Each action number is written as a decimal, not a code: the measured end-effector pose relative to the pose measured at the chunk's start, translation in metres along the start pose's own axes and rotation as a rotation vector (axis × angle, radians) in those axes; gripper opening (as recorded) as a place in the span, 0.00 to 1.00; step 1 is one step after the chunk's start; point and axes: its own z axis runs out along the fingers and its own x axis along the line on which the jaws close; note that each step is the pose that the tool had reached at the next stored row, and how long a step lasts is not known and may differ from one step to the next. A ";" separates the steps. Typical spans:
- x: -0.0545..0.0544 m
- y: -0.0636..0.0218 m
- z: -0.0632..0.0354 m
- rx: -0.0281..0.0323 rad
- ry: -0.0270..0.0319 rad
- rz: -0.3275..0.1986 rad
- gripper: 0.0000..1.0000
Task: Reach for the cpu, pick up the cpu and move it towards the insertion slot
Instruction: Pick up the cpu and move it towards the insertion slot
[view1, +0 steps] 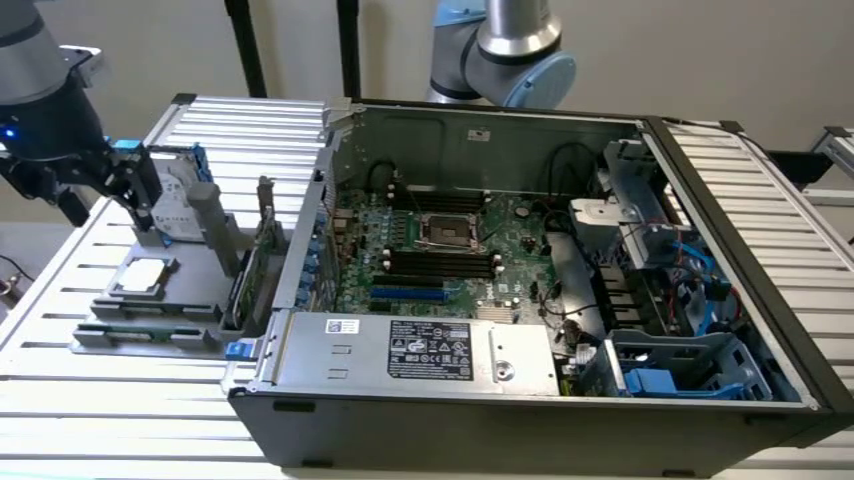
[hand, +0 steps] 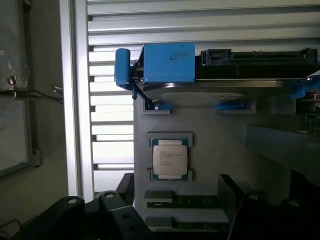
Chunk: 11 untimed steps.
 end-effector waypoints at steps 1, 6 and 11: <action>0.000 -0.0002 0.0018 0.0000 0.0001 0.000 0.77; 0.000 -0.0007 0.0109 0.0001 0.0001 0.000 0.77; 0.000 -0.0010 0.0201 0.0001 0.0001 0.000 0.77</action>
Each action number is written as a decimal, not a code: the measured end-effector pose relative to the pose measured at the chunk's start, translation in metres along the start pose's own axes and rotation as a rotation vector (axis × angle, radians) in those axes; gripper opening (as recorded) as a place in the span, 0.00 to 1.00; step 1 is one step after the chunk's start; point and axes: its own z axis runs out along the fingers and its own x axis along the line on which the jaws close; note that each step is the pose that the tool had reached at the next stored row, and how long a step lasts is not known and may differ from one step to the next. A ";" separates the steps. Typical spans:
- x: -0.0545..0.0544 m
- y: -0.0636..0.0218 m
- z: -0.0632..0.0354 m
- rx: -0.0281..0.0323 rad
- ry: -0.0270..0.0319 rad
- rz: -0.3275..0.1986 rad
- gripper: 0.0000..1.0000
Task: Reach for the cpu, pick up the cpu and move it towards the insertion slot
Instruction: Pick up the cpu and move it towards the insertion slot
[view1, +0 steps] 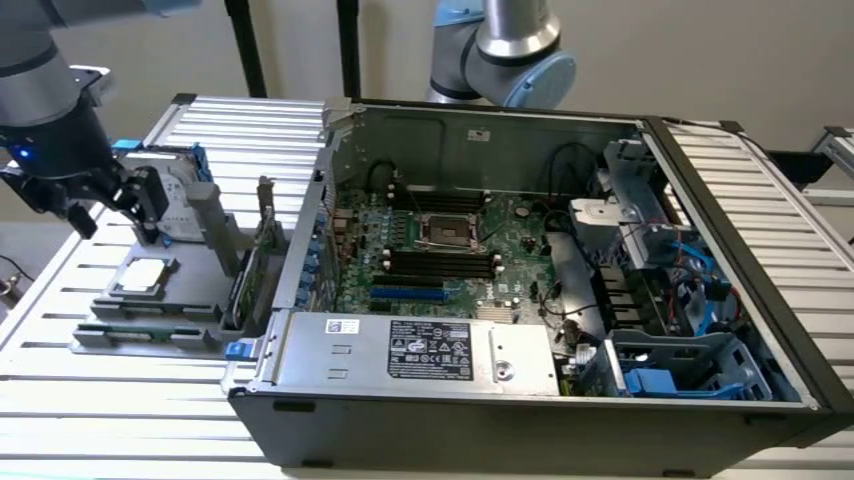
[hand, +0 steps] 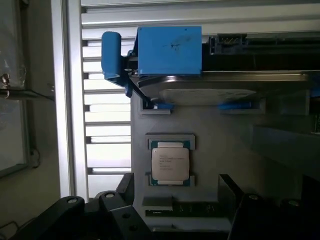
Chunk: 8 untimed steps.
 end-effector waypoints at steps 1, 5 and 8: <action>0.000 -0.0001 0.0018 0.0000 0.0000 0.000 0.77; 0.002 -0.0004 0.0091 0.0000 0.0000 0.000 0.77; 0.004 -0.0005 0.0146 0.0000 -0.0001 0.000 0.77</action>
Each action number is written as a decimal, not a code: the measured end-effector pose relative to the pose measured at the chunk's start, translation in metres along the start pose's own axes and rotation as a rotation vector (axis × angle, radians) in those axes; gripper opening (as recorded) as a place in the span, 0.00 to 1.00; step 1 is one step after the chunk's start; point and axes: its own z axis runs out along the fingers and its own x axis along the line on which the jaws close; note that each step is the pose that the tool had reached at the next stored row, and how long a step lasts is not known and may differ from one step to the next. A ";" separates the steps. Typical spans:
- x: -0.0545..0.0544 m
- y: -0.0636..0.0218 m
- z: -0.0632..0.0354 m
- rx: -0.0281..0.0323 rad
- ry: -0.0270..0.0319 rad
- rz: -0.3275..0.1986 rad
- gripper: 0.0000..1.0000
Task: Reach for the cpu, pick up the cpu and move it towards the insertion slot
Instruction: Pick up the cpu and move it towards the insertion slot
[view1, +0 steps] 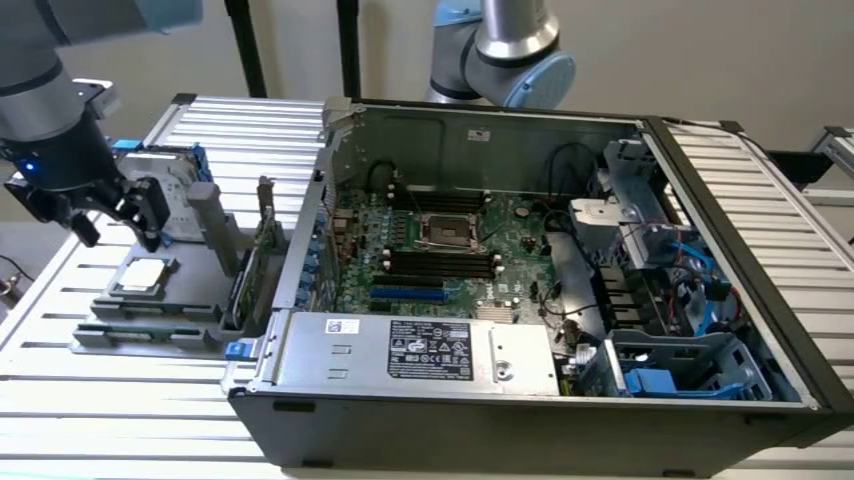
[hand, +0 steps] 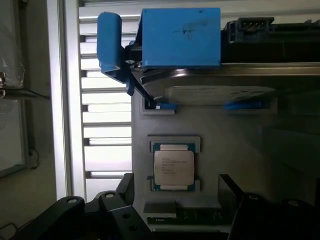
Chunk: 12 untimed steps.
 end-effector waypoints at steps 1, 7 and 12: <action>0.000 -0.0001 0.0018 0.0000 -0.0001 0.000 0.77; 0.000 -0.0004 0.0128 -0.0001 -0.0039 -0.001 0.77; 0.000 -0.0007 0.0218 -0.0002 -0.0053 -0.001 0.77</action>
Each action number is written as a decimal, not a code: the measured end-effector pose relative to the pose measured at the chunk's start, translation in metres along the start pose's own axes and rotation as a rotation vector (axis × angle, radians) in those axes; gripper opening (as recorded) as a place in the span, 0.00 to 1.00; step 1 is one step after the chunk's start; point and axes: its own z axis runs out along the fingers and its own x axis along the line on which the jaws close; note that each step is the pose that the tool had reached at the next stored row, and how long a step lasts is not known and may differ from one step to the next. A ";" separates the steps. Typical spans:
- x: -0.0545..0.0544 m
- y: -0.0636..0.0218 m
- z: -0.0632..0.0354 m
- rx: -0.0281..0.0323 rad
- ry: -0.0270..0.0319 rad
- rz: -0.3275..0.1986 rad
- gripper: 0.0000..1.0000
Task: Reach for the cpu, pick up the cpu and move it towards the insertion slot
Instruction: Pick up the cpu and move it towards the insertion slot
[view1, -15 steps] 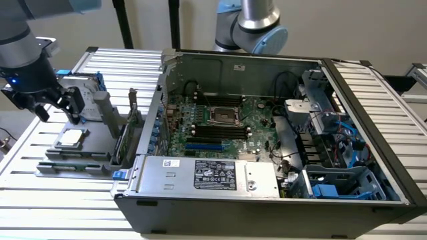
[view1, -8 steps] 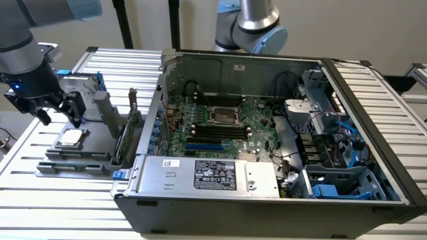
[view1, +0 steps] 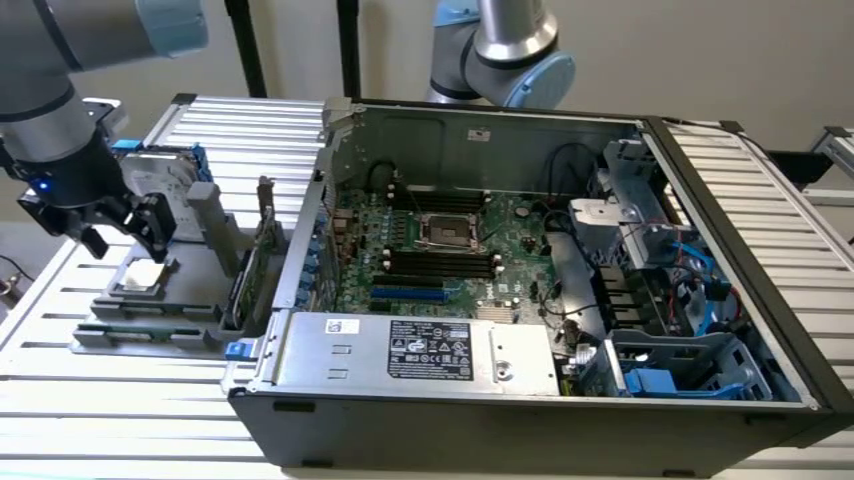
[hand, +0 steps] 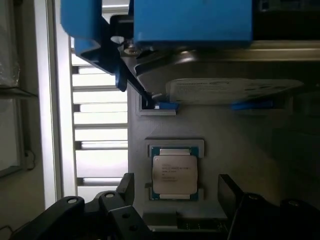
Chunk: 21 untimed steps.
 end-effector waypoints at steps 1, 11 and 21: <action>0.000 -0.0001 0.0018 0.0001 -0.0001 0.000 0.77; 0.000 -0.0007 0.0197 0.0001 -0.0022 0.000 0.77; -0.001 -0.0005 0.0257 0.0002 -0.0021 0.000 0.77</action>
